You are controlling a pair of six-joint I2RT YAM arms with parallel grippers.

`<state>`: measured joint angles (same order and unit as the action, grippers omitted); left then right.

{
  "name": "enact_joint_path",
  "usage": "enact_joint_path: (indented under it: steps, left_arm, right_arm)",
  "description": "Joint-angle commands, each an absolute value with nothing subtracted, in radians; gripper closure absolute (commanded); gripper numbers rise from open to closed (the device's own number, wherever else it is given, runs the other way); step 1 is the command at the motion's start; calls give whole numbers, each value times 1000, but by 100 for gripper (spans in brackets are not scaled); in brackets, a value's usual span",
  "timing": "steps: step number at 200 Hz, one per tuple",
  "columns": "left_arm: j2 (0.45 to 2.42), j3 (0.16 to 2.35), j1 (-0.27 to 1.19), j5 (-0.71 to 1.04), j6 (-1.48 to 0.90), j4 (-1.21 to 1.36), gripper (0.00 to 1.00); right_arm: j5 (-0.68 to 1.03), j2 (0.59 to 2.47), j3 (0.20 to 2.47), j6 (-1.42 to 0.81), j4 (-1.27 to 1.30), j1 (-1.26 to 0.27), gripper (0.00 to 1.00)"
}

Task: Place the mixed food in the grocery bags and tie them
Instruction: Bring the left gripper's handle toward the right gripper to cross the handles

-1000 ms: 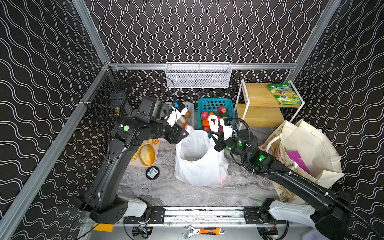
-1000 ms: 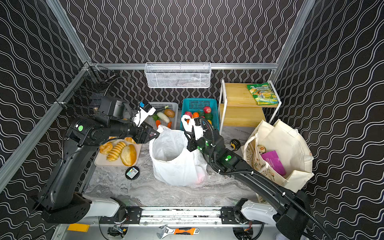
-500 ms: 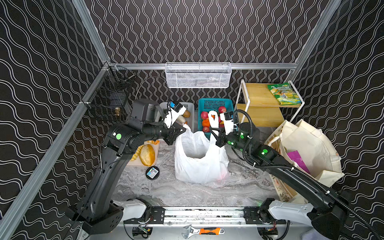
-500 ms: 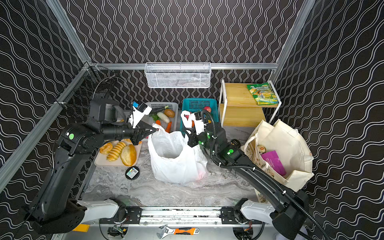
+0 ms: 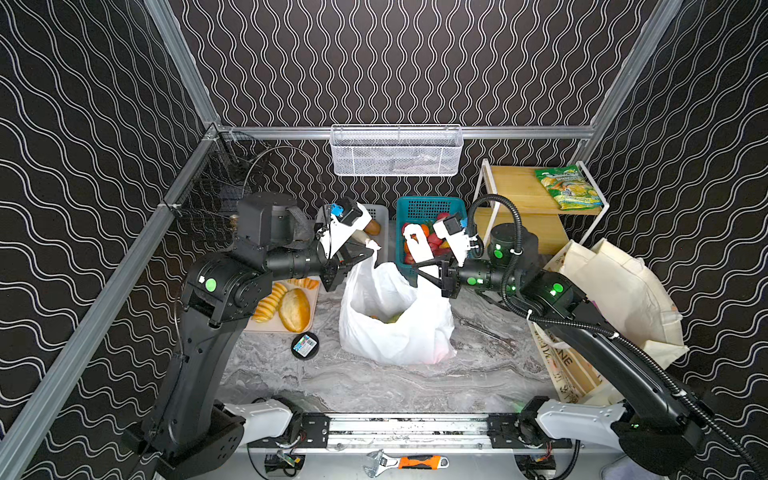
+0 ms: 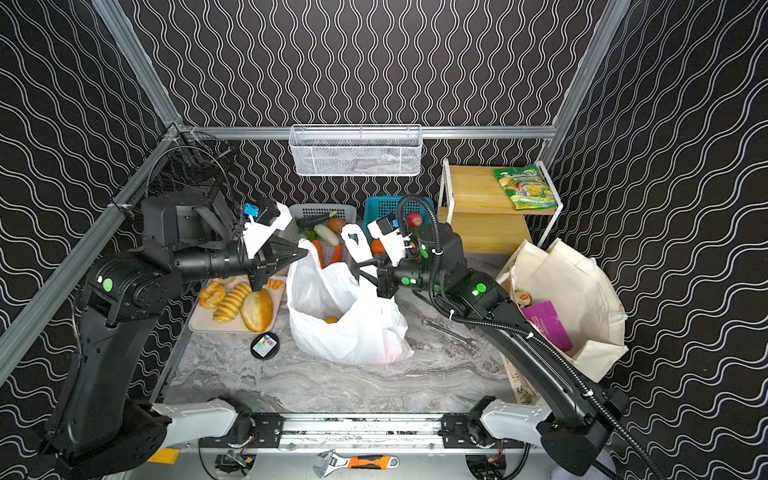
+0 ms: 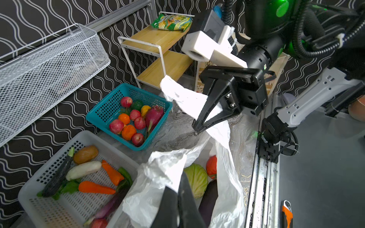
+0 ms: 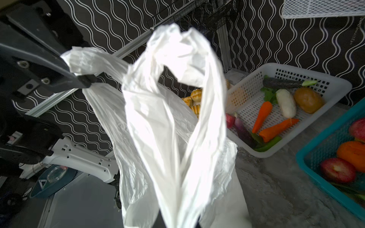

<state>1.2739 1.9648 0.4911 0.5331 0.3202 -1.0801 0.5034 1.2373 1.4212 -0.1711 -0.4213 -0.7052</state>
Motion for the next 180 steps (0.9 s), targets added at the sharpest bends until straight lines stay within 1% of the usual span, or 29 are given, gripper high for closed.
enact_joint_path:
  steps: [1,34,73,105,145,180]
  left_arm:
    - [1288,1957,493,641,404,-1086,100]
    - [1325,1916,530,720,440,-1075,100]
    - [1401,1911,640,696,526,-1120,100]
    - [1437,1905,673,710,554,-1074,100]
    - [1414,1824,678,692,514,-910,100]
    - [1424,1779,683,726,484,-846,100]
  right_arm:
    - [548,1274,1463,-125,-496,-706,100]
    - [557,1340,1458,-94,-483,-706,100]
    - [645,1343,1354,-63,-348,-706,100]
    - [698,1326,1289,-8,-299,-702,96]
    - [732,1249,1178,29,-189,-688,89]
    - [743,1189,1101,36,-120,-671,83]
